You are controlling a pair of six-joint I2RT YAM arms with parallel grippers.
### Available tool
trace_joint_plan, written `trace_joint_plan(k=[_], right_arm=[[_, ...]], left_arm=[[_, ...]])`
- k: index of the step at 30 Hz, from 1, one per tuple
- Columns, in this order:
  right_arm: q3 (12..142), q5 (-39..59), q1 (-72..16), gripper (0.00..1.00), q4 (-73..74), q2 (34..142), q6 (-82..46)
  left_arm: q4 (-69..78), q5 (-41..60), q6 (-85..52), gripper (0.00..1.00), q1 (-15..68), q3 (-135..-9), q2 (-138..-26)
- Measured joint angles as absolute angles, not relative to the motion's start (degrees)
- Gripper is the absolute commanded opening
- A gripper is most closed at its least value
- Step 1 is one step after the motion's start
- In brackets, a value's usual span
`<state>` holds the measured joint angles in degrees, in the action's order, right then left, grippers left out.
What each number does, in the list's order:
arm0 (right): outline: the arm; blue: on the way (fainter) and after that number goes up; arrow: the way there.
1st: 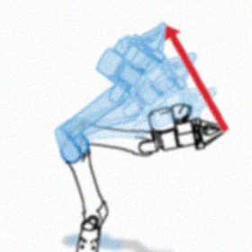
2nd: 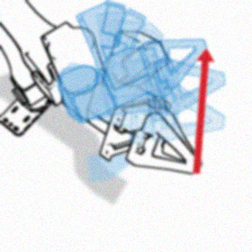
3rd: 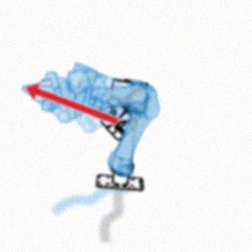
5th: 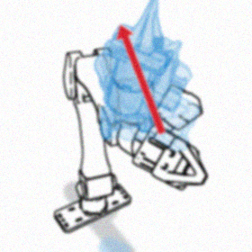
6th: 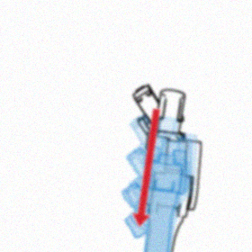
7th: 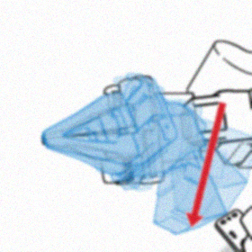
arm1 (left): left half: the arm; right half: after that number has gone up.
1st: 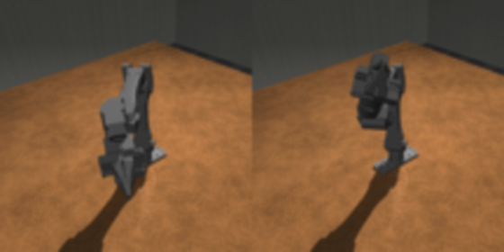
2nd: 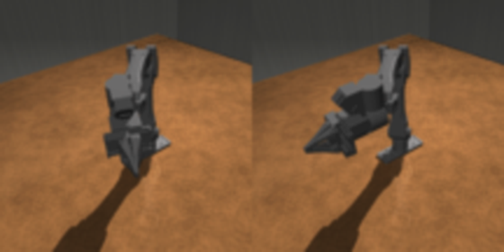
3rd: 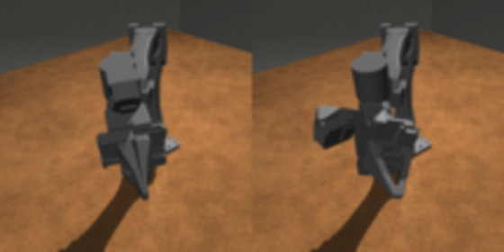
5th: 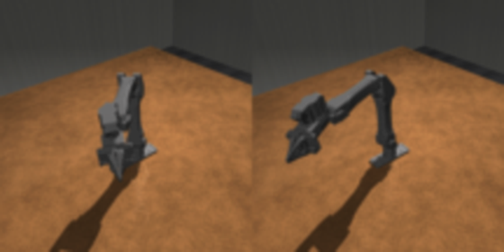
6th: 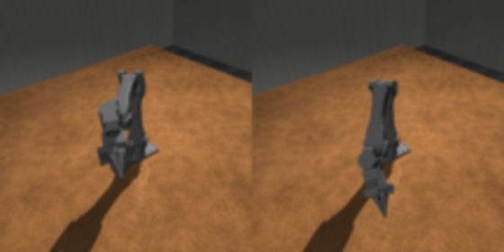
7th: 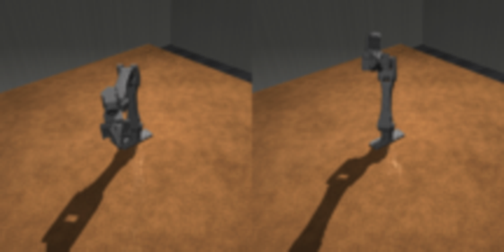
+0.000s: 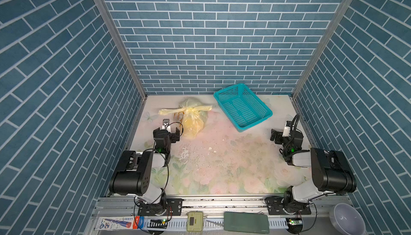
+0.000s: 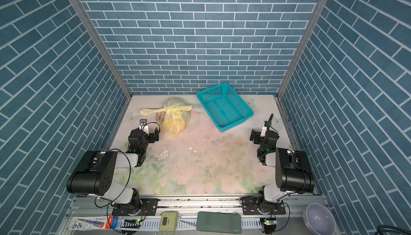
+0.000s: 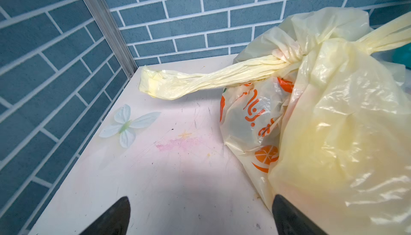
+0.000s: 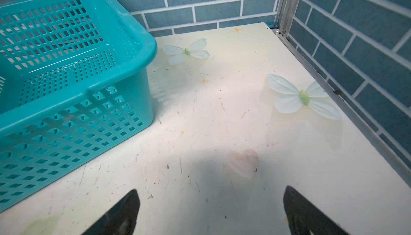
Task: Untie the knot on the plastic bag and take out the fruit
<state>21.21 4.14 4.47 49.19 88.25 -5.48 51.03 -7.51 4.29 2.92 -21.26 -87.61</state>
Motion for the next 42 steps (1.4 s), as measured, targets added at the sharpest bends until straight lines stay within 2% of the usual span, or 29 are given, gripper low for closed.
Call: trace_joint_plan(k=[37,42], right_arm=[[21.21,4.14,4.47,0.99,49.06,88.18,-5.48],[23.51,4.10,4.47,0.99,38.30,82.54,-5.52]], left_arm=[[50.83,-7.49,4.32,1.00,2.92,-21.26,-87.61],[44.18,-6.83,4.34,1.00,2.92,-22.55,-83.94]])
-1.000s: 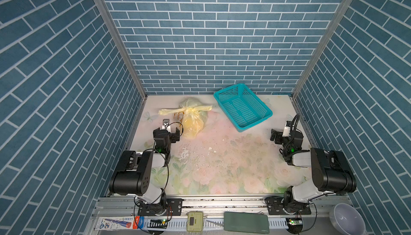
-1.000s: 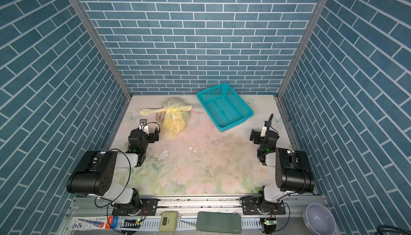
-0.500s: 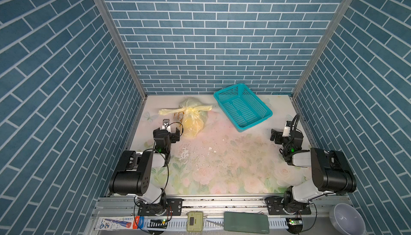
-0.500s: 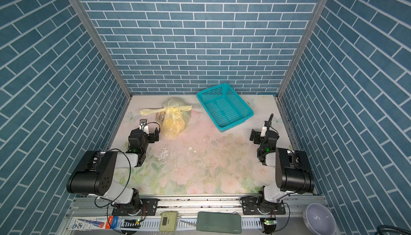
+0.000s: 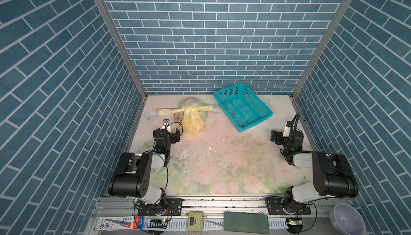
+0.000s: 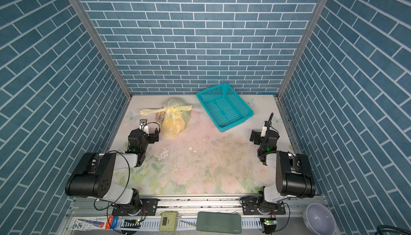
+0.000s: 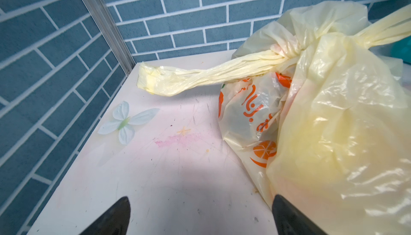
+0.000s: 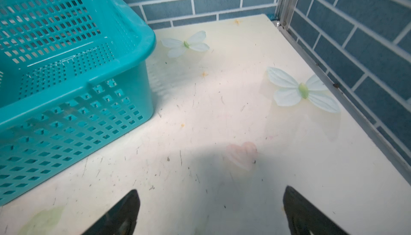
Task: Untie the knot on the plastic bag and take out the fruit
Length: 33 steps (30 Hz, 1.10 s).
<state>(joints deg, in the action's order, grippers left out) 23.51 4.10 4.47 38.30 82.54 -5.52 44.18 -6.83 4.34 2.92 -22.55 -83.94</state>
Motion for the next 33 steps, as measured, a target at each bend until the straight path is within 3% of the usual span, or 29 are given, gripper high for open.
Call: trace_joint_plan(k=[7,13,23,33], right_arm=[[36.47,3.14,2.46,0.99,15.70,71.24,-6.83],[48.56,3.29,-8.67,0.96,-0.40,70.52,-6.83],[71.96,3.16,-27.64,0.93,-15.66,90.96,-6.13],[87.31,-0.62,-33.71,0.81,-22.28,109.47,-6.11]], left_arm=[[29.82,-4.23,2.79,1.00,2.90,-30.20,-73.28],[19.35,-0.43,-3.25,1.00,2.92,-32.88,-68.03],[9.41,7.90,-13.41,1.00,5.06,-32.86,-62.46],[6.50,10.41,-16.56,1.00,7.73,-31.29,-59.16]])
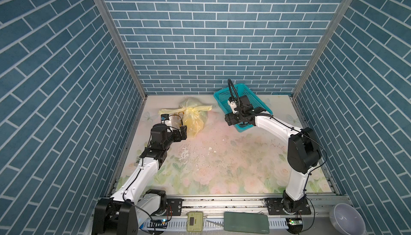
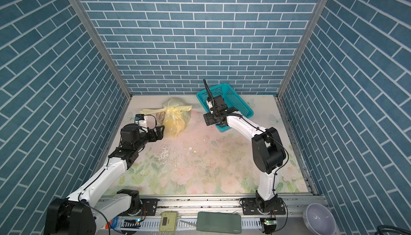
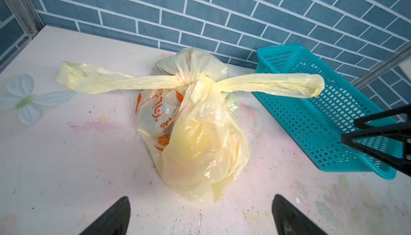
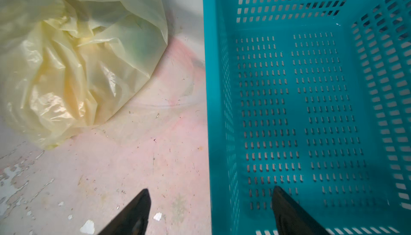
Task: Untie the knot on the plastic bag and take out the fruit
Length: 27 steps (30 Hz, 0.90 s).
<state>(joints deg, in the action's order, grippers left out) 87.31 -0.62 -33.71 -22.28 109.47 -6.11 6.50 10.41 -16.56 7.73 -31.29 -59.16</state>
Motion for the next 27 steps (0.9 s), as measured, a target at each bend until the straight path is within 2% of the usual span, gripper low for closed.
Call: trace_joint_plan(k=[4,14,17,27], right_arm=[[90.35,-2.76,-33.69,0.70,-22.76,113.58,-6.15],[92.09,-4.62,-33.65,0.26,-24.18,116.27,-8.25],[92.09,-5.17,-33.74,0.16,-24.77,116.27,-8.14],[87.70,-8.08,-30.50,0.11,-25.21,112.29,-8.27]], left_arm=[[6.44,10.70,-16.97,1.00,8.14,-30.00,-58.72],[6.31,10.83,-17.02,1.00,8.36,-29.61,-58.89],[6.37,11.07,-17.04,1.00,8.47,-29.63,-59.55],[6.87,11.70,-17.04,1.00,9.96,-30.17,-62.19]])
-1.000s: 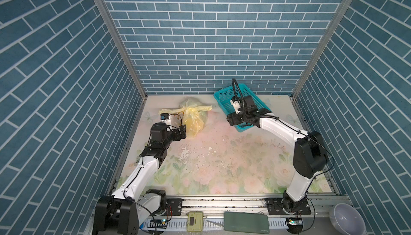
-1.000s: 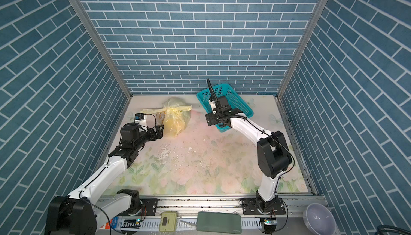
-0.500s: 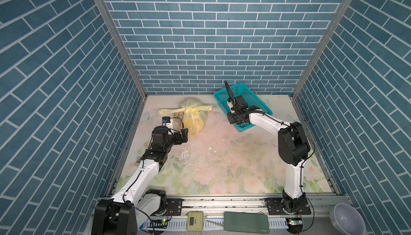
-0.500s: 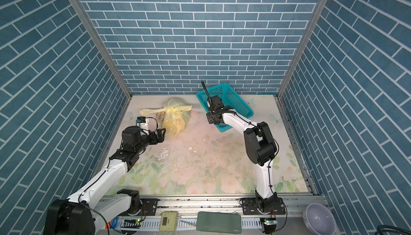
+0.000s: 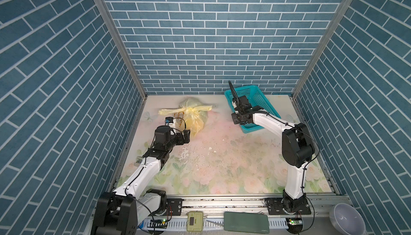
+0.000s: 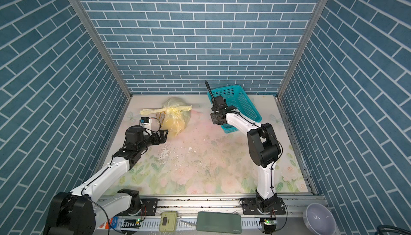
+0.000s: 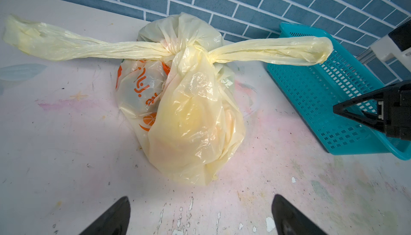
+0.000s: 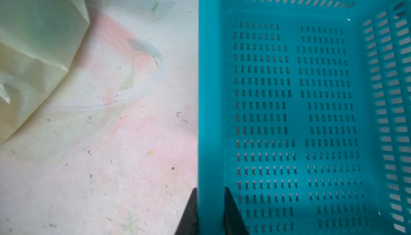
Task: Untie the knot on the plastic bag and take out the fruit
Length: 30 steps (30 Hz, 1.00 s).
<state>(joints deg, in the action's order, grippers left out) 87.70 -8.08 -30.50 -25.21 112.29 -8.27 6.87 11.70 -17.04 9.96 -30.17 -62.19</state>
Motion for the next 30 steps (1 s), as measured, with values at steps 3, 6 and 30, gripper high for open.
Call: trace_joint_plan(k=[3,6,30], right_arm=[[85.49,-8.21,-27.99,0.11,-25.23,110.61,-8.12],[84.55,-8.34,-25.06,0.11,-25.32,109.86,-7.42],[86.56,-10.02,-14.68,0.10,-26.44,111.94,-2.63]], left_arm=[[7.20,11.73,-17.02,1.00,10.66,-31.07,-62.96],[7.27,11.79,-16.99,1.00,11.16,-31.99,-63.83],[6.46,11.62,-16.73,1.00,12.05,-34.37,-65.41]])
